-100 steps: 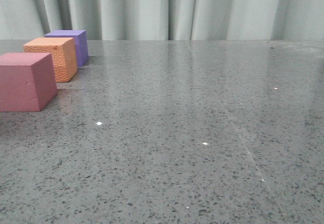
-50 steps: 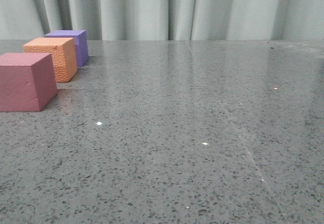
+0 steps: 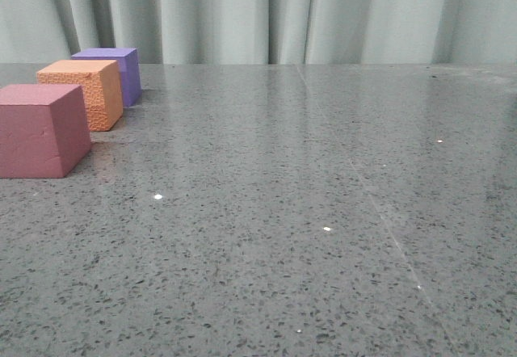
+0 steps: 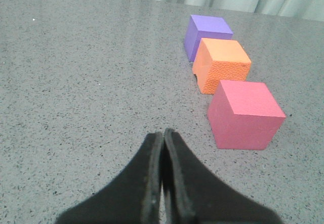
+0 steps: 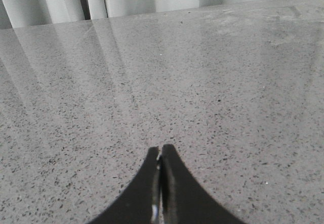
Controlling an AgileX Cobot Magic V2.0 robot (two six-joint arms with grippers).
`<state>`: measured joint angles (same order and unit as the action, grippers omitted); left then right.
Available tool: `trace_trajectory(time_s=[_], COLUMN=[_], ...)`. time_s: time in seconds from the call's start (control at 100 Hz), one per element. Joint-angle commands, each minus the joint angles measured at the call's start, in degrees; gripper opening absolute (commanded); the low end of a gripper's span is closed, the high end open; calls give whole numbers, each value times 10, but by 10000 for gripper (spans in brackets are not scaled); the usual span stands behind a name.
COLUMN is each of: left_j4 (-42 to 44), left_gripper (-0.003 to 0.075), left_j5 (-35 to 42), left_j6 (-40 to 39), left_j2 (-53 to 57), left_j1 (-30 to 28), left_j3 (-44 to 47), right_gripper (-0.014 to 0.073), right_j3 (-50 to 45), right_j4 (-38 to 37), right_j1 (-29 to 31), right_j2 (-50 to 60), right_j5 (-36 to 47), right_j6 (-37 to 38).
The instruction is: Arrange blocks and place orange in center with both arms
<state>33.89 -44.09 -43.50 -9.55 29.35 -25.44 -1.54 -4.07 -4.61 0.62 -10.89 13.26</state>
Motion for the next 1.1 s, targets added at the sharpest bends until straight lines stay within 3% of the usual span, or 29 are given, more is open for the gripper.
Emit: trace_trajectory(time_s=[0.0,0.43,0.61,0.77,0.94,1.09], left_j4=[17,17,51,-47,-179,-244], left_gripper=[-19,-19,-19,-19,-19,-19], left_j5=[33,39,141,215,312,395], left_j6=[1,1,14,180,352,392], left_j2=[-6,-6,-5,-4,-4,8], left_j1=[5,5,3,-28,-107,-177], left_j3=[-15,-15,-1,18,59,110], right_gripper=[-67,-67,-67,-67,-67,-67], right_j3=[8,8,8,8,8,8], right_j4=[-8,-8,-8,-8,-8,-8], right_j1=[3,3,3,3,3,3], right_j2=[14,14,14,14,14,14], right_j5=[48,48,48,48,48,48], right_j6=[-2,-2,-2,-2,-2,-2])
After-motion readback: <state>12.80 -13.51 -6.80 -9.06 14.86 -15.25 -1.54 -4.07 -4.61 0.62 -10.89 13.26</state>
